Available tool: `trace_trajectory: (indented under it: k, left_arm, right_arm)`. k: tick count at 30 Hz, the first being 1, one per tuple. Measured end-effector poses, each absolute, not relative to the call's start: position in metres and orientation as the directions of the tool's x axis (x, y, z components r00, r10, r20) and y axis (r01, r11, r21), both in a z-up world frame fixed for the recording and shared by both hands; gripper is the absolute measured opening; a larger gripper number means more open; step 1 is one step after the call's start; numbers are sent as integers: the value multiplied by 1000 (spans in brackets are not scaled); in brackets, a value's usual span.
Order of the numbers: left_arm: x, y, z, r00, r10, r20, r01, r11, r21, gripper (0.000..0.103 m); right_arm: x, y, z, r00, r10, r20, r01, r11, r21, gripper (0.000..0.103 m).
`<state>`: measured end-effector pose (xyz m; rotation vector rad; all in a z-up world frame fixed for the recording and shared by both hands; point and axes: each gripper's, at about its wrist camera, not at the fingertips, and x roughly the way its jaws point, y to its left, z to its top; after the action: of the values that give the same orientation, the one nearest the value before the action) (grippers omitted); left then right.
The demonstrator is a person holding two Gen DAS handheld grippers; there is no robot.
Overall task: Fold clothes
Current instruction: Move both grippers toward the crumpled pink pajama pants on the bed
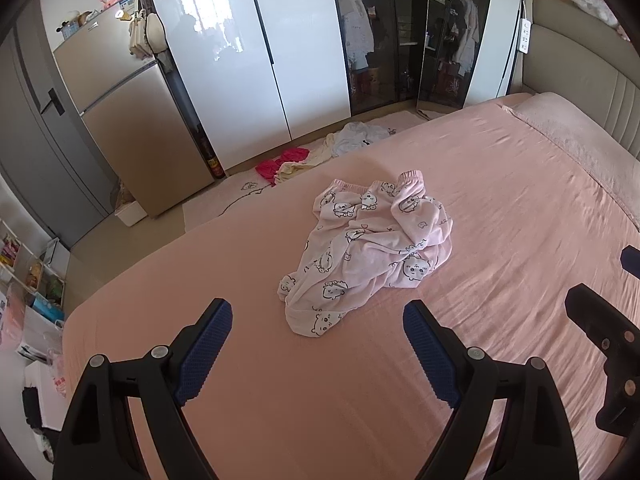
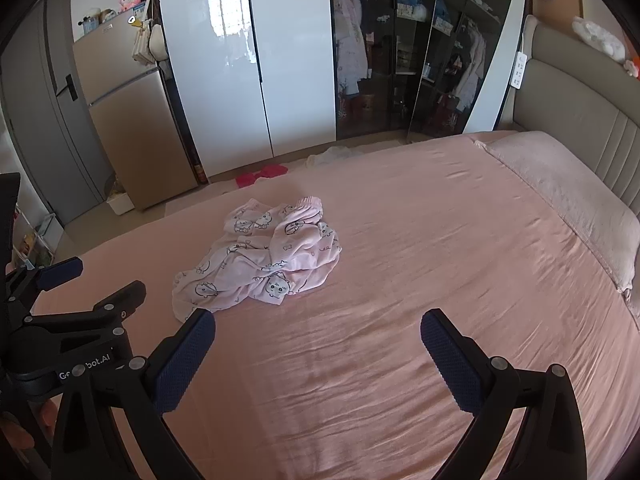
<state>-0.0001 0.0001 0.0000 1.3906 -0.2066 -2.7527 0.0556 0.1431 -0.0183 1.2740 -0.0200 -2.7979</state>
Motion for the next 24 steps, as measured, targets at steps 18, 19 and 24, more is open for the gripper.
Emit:
trace_trajectory:
  k: [18, 19, 24]
  left_arm:
    - [-22, -1, -20, -546, -118, -830, -32, -986, 161, 88]
    - [-24, -2, -23, -542, -119, -832, -32, -986, 161, 88]
    - [-39, -5, -34, -526, -113, -843, -43, -986, 159, 88]
  right_arm:
    - [33, 145, -43, -623, -66, -780, 59, -998, 37, 103]
    - [29, 145, -46, -617, -72, -783, 58, -997, 46, 103]
    - [6, 144, -62, -593, -97, -799, 55, -995, 80, 103]
